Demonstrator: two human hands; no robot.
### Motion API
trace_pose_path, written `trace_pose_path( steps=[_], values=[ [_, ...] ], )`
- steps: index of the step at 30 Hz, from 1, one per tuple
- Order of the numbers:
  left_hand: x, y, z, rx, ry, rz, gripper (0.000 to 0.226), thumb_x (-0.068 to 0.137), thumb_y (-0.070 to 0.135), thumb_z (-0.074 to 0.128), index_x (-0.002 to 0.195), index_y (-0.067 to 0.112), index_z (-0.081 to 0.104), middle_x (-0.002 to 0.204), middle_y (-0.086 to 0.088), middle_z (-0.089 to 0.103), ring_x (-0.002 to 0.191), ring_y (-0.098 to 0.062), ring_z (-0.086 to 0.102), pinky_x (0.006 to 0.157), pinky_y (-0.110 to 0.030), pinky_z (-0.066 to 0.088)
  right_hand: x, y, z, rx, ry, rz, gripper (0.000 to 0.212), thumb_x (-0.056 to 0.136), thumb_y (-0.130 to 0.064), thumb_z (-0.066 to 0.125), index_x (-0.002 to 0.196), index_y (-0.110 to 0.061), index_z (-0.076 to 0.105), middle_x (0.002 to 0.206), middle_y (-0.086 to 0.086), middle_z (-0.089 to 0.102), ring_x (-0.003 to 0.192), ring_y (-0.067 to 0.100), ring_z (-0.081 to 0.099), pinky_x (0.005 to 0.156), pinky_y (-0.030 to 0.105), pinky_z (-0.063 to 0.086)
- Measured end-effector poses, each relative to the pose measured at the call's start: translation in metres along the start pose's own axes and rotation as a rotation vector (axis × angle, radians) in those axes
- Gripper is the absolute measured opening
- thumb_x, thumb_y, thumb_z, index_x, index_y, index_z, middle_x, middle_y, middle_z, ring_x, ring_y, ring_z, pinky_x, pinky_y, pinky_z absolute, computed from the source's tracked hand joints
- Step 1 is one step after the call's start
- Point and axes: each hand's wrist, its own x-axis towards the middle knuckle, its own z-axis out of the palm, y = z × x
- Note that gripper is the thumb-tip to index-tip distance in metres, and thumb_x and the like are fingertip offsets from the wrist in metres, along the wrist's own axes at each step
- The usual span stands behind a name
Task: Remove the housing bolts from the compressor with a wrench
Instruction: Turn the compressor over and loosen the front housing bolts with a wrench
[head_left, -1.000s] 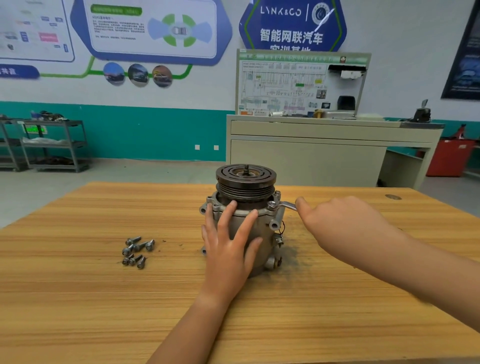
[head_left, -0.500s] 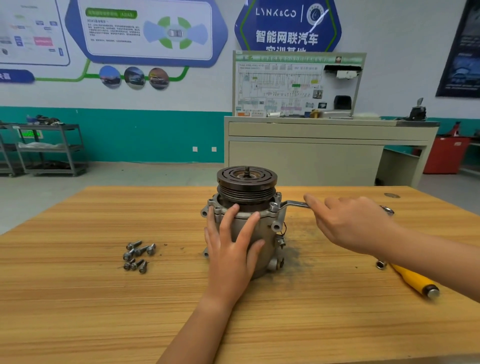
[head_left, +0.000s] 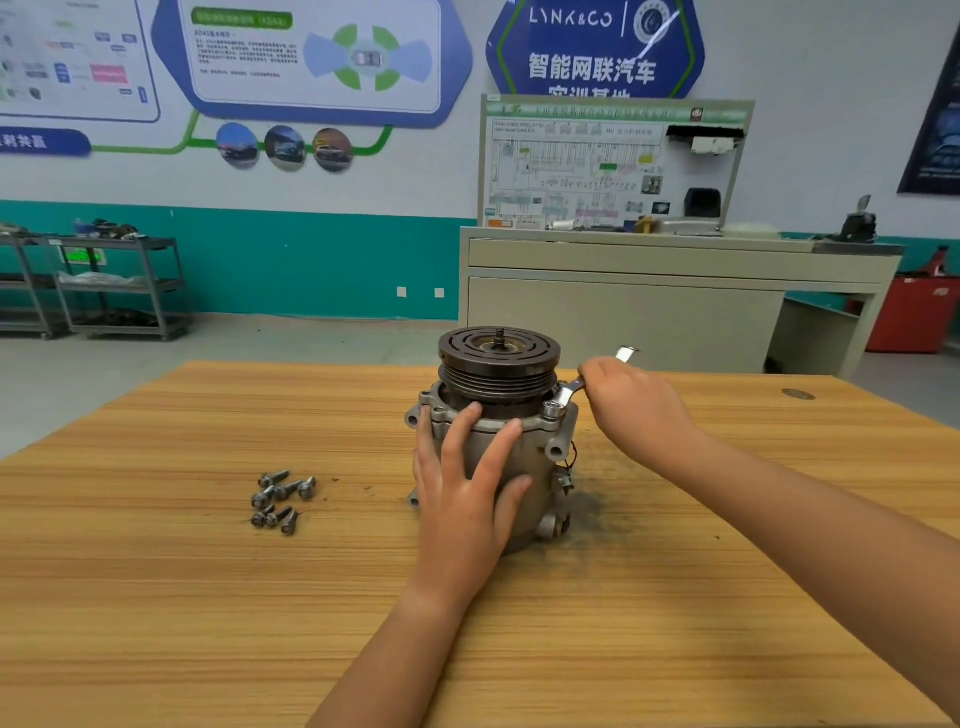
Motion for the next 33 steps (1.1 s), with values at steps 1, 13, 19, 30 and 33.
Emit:
trace_pose_path(
  steps=[1, 13, 19, 30, 33],
  values=[
    [0.0, 0.0, 0.0, -0.001, -0.004, -0.004, 0.042, 0.086, 0.036, 0.05, 0.126, 0.03, 0.041, 0.14, -0.002, 0.027, 0.137, -0.029, 0.0, 0.1, -0.062, 0.018, 0.0, 0.002, 0.001, 0.012, 0.012, -0.002, 0.02, 0.093, -0.002, 0.04, 0.108, -0.004, 0.053, 0.102, 0.011, 0.06, 0.089, 0.026, 0.056, 0.062, 0.026, 0.029],
    [-0.001, 0.0, 0.0, -0.026, -0.022, -0.034, 0.043, 0.086, 0.037, 0.05, 0.127, 0.031, 0.041, 0.141, 0.0, 0.027, 0.136, -0.033, 0.004, 0.101, -0.058, 0.018, -0.047, 0.022, -0.017, 0.157, 0.3, -0.132, 0.021, 0.067, 0.011, 0.074, 0.085, 0.004, 0.068, 0.057, 0.011, 0.059, 0.045, 0.028, 0.055, 0.036, 0.03, 0.045],
    [-0.002, 0.001, -0.001, -0.024, -0.035, -0.044, 0.043, 0.086, 0.038, 0.05, 0.128, 0.031, 0.04, 0.141, 0.0, 0.026, 0.135, -0.039, 0.007, 0.1, -0.059, 0.017, -0.043, 0.016, -0.004, 0.145, 0.372, -0.066, 0.025, 0.068, 0.011, 0.074, 0.091, 0.007, 0.067, 0.065, 0.015, 0.063, 0.055, 0.032, 0.061, 0.057, 0.042, 0.053],
    [-0.001, -0.002, 0.0, -0.025, -0.024, -0.033, 0.045, 0.084, 0.039, 0.052, 0.127, 0.031, 0.041, 0.141, 0.0, 0.027, 0.136, -0.035, 0.006, 0.101, -0.058, 0.018, 0.012, -0.008, 0.012, 0.085, 0.098, 0.016, 0.018, 0.089, -0.005, 0.048, 0.106, -0.007, 0.054, 0.104, 0.008, 0.06, 0.094, 0.026, 0.056, 0.067, 0.025, 0.026],
    [-0.001, -0.002, 0.001, -0.021, -0.016, -0.029, 0.046, 0.084, 0.039, 0.052, 0.127, 0.03, 0.041, 0.141, 0.0, 0.027, 0.136, -0.036, 0.006, 0.101, -0.058, 0.017, 0.013, -0.004, 0.014, 0.072, 0.068, 0.033, 0.019, 0.093, -0.01, 0.044, 0.11, -0.009, 0.052, 0.105, 0.007, 0.061, 0.093, 0.024, 0.057, 0.063, 0.025, 0.03]
  ],
)
